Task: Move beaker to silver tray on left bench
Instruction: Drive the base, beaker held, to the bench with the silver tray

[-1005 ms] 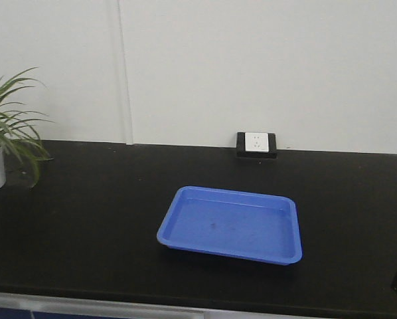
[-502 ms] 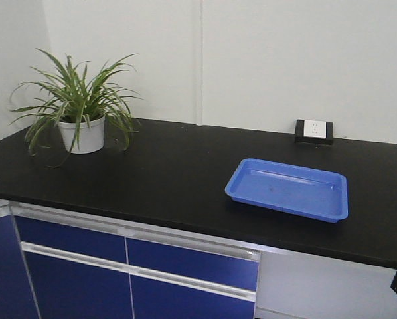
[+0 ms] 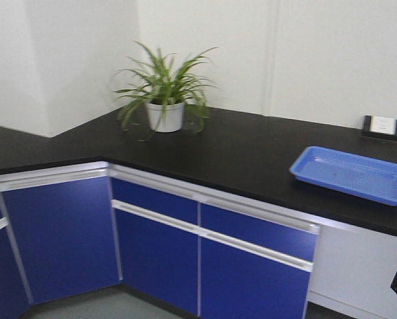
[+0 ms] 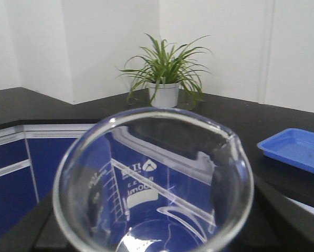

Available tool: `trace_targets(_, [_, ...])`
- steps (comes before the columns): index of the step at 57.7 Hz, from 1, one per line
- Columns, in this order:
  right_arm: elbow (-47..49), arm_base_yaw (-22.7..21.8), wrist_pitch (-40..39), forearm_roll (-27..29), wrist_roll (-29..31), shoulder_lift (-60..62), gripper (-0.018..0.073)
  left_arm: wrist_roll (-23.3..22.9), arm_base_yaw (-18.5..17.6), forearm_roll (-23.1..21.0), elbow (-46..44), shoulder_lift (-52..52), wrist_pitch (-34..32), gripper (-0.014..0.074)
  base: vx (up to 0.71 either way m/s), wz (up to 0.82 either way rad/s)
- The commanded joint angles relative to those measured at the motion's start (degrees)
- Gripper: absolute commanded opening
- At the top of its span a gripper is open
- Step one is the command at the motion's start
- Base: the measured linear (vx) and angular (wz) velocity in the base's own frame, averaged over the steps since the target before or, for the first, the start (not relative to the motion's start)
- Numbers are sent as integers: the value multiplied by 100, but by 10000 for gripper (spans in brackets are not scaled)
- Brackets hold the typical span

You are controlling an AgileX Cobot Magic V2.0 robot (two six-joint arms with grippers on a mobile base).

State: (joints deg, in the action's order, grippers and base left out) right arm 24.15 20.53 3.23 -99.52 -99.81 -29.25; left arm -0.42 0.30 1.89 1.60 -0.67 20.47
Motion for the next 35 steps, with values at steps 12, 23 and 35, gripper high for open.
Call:
trace_targets(12, [190,-22,161,-86,17,-13,-8,-18,-36,-9,159,-90,-446,1,-31,49])
trace_targets(23, [190,-22,161,-86,17,-13,-8,-18,-36,-9,159,-90,-446,1,-31,52])
trace_targets(35, [190,-22,161,-86,17,-13,-8,-18,-36,-9,159,-90,-446,1,-31,47])
